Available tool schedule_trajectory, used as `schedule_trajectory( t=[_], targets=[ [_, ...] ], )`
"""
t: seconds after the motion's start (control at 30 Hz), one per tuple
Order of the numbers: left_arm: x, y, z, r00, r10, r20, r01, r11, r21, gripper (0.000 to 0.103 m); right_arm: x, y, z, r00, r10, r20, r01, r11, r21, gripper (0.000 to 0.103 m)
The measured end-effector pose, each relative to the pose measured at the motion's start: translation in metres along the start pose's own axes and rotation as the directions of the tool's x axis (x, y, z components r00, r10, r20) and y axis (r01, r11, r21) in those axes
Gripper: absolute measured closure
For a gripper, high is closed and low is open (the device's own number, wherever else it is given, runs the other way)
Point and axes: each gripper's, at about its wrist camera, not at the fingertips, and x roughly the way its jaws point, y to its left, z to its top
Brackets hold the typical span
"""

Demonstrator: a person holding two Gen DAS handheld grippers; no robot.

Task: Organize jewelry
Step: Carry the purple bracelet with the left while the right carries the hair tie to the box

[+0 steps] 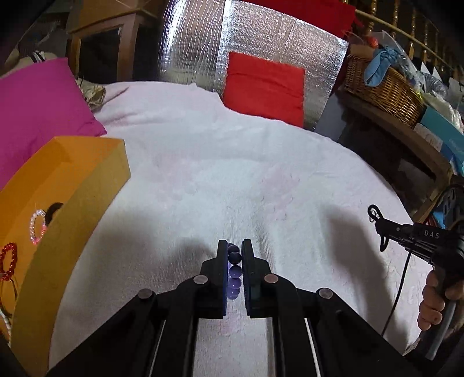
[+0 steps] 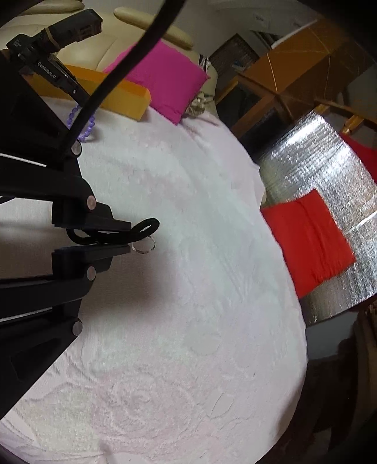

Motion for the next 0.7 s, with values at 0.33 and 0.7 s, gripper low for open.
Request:
schedule_trajectory(
  t=[0.33, 0.7],
  targets=[
    [-0.026, 0.018, -0.001, 0.998, 0.033, 0.060, -0.033, 0.999, -0.002, 0.094, 0.008, 0.042, -0.014, 0.997, 0.075, -0.008, -0.076, 0.994, -0.079, 0.094],
    [-0.064, 0.059, 0.006, 0.976, 0.140, 0.166, -0.130, 0.989, -0.074, 0.094, 0.027, 0.090, -0.027, 0.993, 0.120, -0.015, -0.120, 0.978, -0.168, 0.094]
  ],
)
